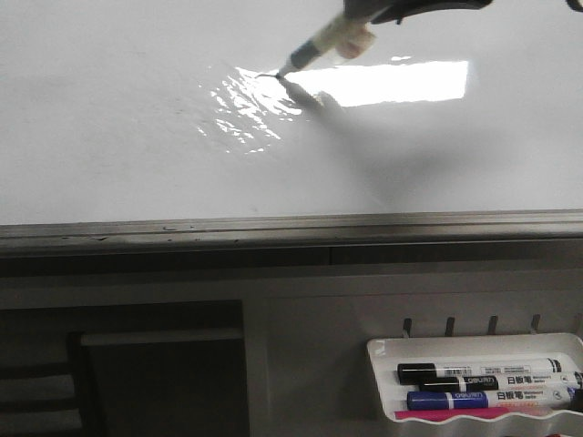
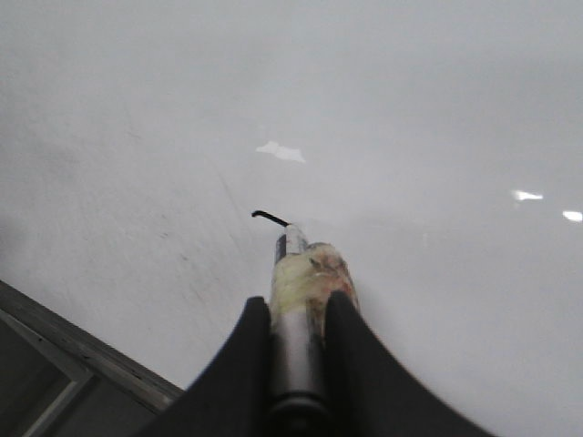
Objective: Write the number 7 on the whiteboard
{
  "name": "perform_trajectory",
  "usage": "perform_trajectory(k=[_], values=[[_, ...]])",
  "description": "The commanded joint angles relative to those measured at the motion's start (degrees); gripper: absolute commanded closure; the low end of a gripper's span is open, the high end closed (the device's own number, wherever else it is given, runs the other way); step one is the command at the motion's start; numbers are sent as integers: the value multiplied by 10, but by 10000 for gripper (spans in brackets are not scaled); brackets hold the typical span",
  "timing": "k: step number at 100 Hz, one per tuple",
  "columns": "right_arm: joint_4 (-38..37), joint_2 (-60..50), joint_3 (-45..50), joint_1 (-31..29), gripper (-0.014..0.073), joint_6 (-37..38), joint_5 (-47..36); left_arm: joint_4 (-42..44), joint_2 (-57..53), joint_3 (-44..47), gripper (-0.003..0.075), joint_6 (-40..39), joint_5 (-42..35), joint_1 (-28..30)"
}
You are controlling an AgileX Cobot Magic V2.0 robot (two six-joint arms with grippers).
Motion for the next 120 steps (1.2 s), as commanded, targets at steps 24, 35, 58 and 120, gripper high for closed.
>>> perform_trajectory(k=[24, 35, 58, 120], values=[[26, -48, 31, -58, 643, -7, -2, -7, -5, -16, 176, -6, -43, 1], [31, -43, 31, -58, 643, -7, 37, -7, -5, -16, 176, -6, -43, 1], [39, 12, 31, -50, 643, 0, 150, -8, -5, -16, 176, -6, -43, 1], [-395, -88, -37, -41, 643, 374, 384, 114, 6, -23, 176, -2, -43, -150]])
